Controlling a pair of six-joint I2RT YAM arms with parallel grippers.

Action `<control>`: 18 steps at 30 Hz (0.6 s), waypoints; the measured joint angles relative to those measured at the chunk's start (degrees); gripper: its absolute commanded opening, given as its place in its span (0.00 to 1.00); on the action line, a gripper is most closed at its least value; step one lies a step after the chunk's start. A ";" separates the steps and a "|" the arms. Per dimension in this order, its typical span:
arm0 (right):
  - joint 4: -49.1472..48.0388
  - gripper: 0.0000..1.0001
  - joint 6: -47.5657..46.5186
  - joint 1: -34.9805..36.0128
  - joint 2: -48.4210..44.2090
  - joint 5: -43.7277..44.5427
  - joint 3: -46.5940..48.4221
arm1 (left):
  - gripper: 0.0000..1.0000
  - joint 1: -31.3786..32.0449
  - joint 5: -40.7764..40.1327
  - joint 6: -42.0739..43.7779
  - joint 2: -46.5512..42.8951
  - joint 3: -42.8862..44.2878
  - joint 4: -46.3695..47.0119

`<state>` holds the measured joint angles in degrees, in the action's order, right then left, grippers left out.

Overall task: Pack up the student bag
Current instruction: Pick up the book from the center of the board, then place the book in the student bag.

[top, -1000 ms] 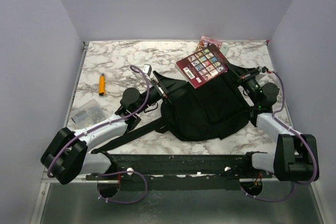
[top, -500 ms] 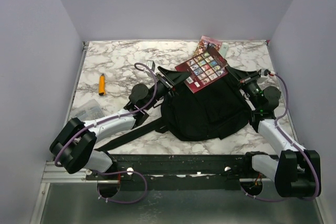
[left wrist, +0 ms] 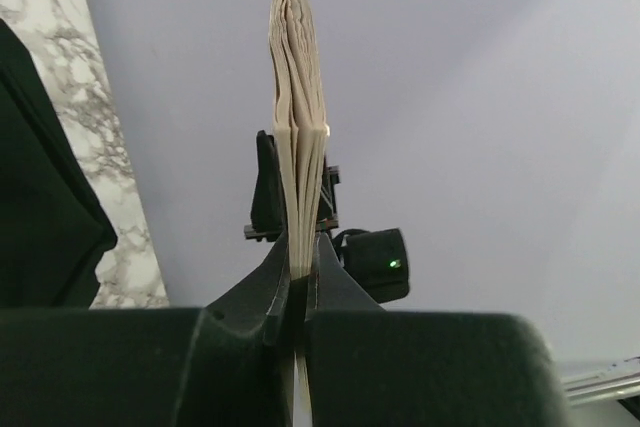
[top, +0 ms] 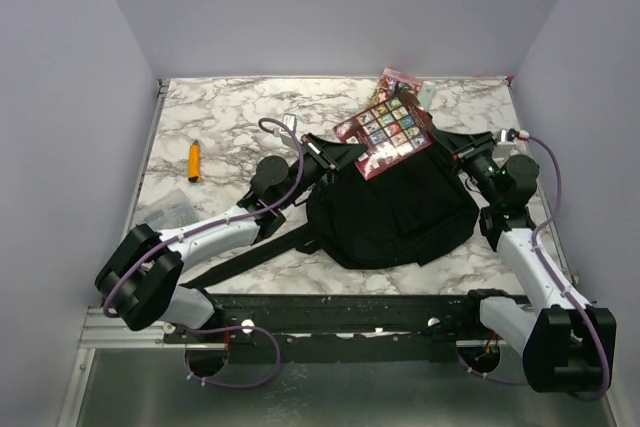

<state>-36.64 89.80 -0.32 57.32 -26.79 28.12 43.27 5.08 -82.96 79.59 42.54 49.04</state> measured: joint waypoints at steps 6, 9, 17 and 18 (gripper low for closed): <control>22.32 0.63 -18.75 0.48 0.76 -1.64 12.04 | 0.00 -2.62 -0.11 6.19 -6.60 -3.08 -5.38; 31.26 0.70 -29.09 1.25 0.76 -1.81 14.93 | 0.00 -6.43 -0.09 10.91 -14.40 -5.14 -11.32; 50.99 0.81 -49.31 17.75 4.04 5.62 17.88 | 0.00 -13.88 -7.32 34.73 -37.27 -2.10 -35.39; 52.54 0.81 -50.82 21.68 4.92 7.61 18.93 | 0.00 -13.99 -9.35 38.69 -38.73 -0.87 -38.62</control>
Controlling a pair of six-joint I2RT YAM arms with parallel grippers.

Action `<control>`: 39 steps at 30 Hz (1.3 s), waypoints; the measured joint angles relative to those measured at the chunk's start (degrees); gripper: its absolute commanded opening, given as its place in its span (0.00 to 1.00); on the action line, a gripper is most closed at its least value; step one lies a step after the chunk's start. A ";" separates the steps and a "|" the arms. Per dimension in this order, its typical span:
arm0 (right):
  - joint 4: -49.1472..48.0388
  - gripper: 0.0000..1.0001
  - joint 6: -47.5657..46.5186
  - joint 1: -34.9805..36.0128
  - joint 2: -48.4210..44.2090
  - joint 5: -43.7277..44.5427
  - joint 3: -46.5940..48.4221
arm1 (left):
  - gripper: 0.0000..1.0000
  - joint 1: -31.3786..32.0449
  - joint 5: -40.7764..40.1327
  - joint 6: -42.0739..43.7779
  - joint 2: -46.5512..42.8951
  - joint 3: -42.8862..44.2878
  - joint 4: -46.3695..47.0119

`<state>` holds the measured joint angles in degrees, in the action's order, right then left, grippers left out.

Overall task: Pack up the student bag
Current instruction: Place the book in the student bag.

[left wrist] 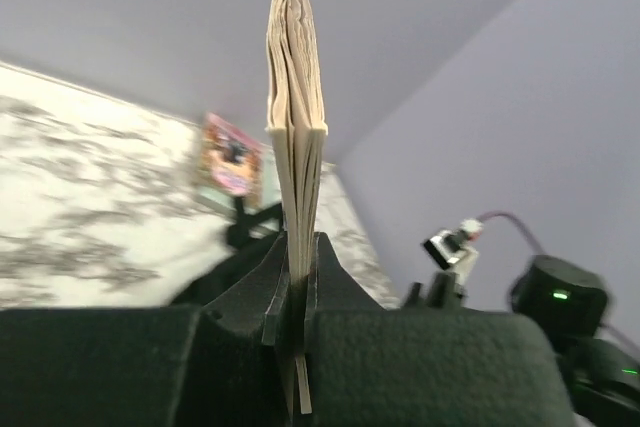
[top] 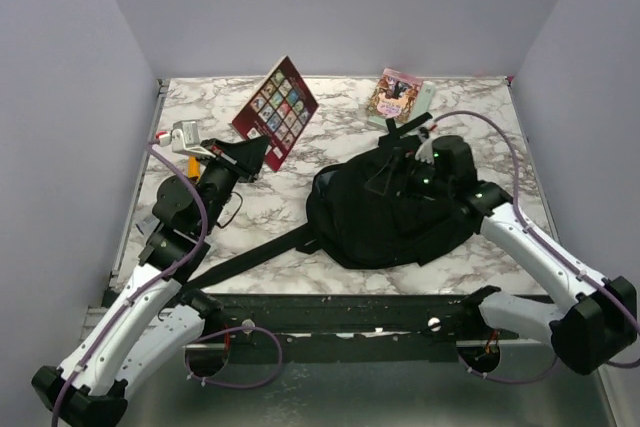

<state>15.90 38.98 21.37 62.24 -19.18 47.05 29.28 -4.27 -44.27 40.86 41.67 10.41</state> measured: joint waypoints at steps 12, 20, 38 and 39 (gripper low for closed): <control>15.39 0.81 -6.32 38.51 24.48 35.21 22.14 | 0.00 -0.35 -13.31 21.35 -5.77 0.90 -15.89; 25.59 0.52 -4.48 42.05 33.46 49.35 27.67 | 0.00 -0.35 -13.70 23.41 -5.11 0.13 -16.63; 28.87 0.01 -8.70 28.96 22.53 51.17 28.76 | 0.00 -0.35 -0.09 16.96 -0.11 9.44 -30.91; 27.85 0.01 -9.14 26.38 20.26 49.11 28.13 | 0.00 -0.35 1.90 15.37 -0.13 9.44 -31.89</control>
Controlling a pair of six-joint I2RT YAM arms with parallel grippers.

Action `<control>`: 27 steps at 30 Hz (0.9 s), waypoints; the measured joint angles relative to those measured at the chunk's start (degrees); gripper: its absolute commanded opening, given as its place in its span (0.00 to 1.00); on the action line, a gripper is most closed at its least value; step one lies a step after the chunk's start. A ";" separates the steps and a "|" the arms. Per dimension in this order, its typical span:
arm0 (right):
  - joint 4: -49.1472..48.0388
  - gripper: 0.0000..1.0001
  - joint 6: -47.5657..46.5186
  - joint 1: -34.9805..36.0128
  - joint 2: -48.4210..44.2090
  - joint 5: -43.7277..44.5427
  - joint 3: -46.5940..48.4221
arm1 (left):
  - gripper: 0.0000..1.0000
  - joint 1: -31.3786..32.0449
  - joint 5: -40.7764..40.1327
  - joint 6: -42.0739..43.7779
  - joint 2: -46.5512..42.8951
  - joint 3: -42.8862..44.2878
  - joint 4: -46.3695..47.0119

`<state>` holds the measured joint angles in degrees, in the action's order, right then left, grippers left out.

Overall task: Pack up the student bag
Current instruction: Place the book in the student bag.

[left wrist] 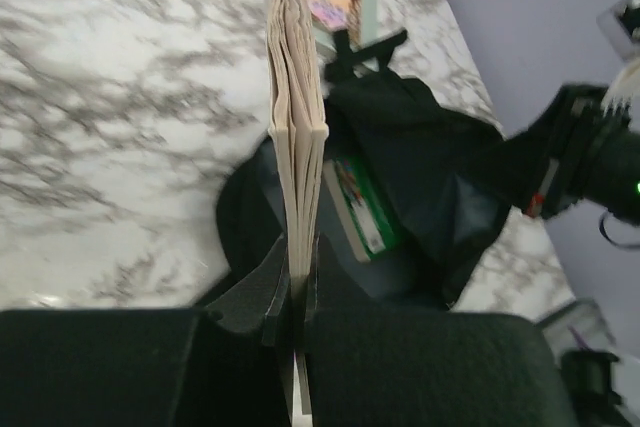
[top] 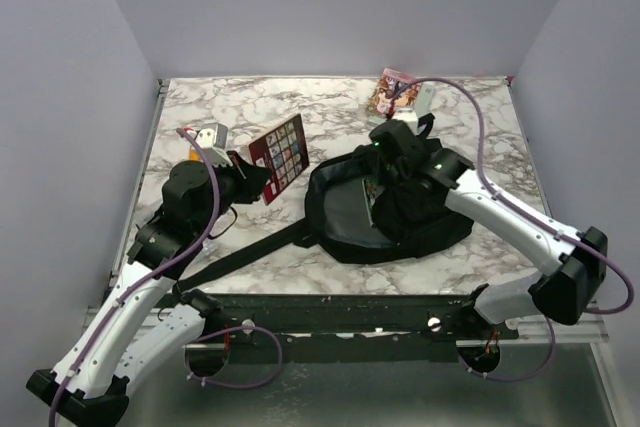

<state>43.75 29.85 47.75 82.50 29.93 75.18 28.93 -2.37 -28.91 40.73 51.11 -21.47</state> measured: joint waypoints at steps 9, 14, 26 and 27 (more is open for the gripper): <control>-5.79 0.01 -0.87 -10.40 -6.34 -15.58 -3.80 | 0.00 -0.22 20.65 -20.17 0.20 -6.54 0.66; -6.91 0.01 -0.61 -10.99 -6.58 -19.26 -4.35 | 0.00 -0.33 28.48 -25.66 6.21 -8.87 4.85; -7.69 0.01 0.35 -11.10 -10.08 -22.97 -4.76 | 0.00 0.13 35.41 -36.04 27.26 -9.07 19.85; -7.69 0.01 0.37 -11.10 -10.19 -23.19 -4.76 | 0.00 0.46 35.36 -37.11 28.76 -9.05 21.81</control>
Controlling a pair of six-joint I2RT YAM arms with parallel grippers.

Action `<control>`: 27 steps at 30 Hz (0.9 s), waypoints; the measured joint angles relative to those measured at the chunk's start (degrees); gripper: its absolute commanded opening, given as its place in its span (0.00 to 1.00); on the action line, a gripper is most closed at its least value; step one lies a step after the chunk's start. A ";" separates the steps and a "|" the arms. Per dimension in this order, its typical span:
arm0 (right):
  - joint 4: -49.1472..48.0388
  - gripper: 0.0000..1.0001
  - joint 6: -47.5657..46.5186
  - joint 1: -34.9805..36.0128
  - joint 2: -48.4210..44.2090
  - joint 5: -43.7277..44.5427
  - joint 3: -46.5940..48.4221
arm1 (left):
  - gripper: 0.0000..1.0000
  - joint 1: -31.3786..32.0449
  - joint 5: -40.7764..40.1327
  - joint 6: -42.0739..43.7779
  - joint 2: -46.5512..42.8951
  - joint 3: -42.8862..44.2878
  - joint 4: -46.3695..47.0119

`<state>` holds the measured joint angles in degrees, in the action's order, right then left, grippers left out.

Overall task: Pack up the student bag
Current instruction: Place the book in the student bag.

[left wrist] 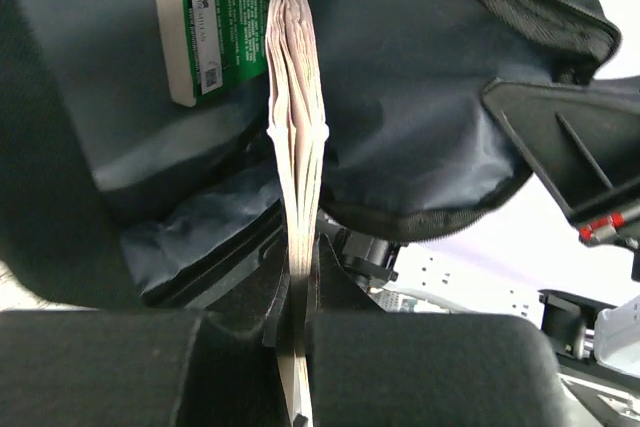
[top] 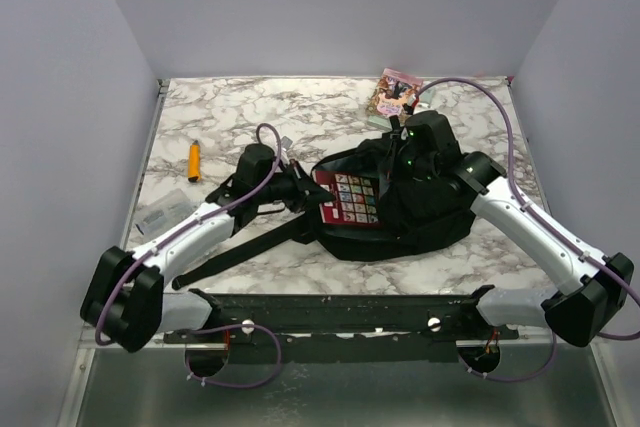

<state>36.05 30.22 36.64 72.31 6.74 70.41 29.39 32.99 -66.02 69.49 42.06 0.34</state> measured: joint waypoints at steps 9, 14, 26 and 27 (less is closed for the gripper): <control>-0.20 0.00 0.50 -0.02 -0.98 -1.33 -0.28 | 0.00 9.66 -5.33 -7.72 18.05 8.11 10.05; -0.74 0.01 1.16 -0.02 -2.36 -1.77 -1.46 | 0.00 15.43 -14.71 -11.26 28.22 13.99 12.61; -0.85 0.01 1.66 -0.02 -5.29 -1.84 -2.91 | 0.58 17.29 -22.21 -11.82 39.43 21.81 15.04; -0.87 0.01 1.66 -0.02 -5.42 -1.84 -3.02 | 0.60 17.14 -22.21 -11.72 39.43 21.81 14.80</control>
<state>35.18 31.88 36.62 66.89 4.91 67.40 46.52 10.79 -77.73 108.92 63.88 15.14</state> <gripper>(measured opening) 0.015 0.504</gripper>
